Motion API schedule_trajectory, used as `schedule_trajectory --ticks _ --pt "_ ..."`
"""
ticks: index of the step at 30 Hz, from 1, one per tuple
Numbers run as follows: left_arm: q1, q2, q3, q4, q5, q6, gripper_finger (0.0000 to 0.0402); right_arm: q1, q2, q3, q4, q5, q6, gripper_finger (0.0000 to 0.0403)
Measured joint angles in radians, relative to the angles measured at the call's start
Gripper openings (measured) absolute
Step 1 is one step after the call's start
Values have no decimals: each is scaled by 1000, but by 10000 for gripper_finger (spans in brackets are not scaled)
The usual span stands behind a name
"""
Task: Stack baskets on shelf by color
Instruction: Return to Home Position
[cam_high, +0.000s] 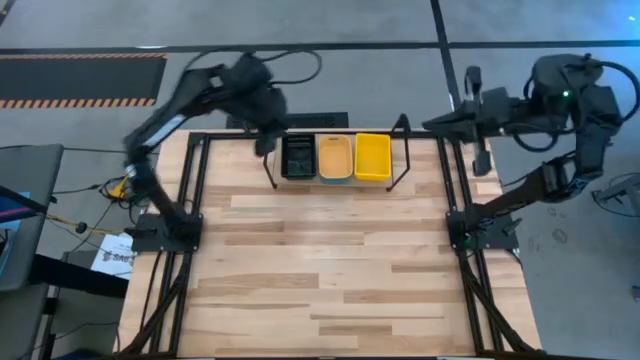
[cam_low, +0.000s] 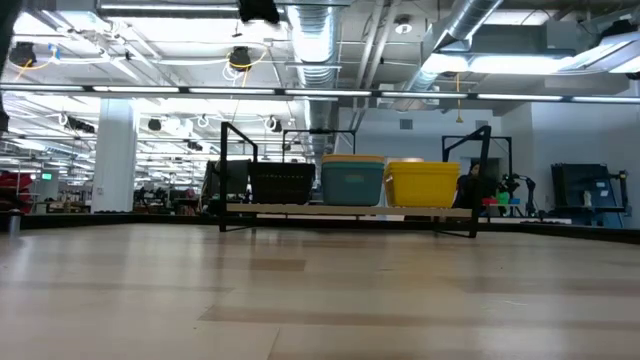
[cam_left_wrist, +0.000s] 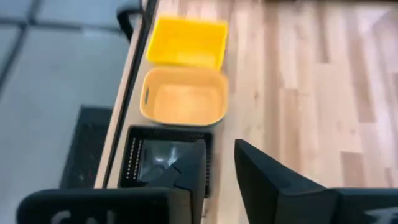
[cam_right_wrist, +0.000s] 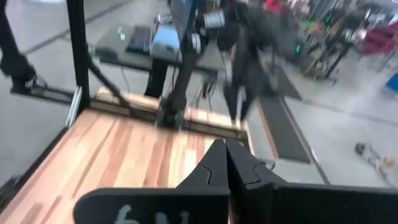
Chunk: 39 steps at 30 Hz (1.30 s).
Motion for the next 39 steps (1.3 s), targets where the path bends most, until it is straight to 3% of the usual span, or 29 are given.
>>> schedule_trajectory --ticks 10,14,17,23,28,34,39 --pt "-355 -381 -97 1 -255 -296 3 119 -37 -44 -196 141 111 1" --pt "-496 -483 -194 -1 -468 -410 3 201 -133 -201 -99 254 134 0" --pt "-547 -540 -285 -2 -629 -478 3 237 -232 -395 49 283 176 0" --pt "-606 -630 -527 48 -612 -581 4 289 -490 -941 424 313 304 0" --pt "-653 -696 -786 237 -630 -609 4 313 -626 -1294 815 313 309 0" --pt "-712 -826 -1121 621 -631 -618 4 328 -707 -1500 1036 337 335 0" --pt "-734 -953 -1240 686 -687 -732 4 330 -749 -1531 1103 348 300 0"
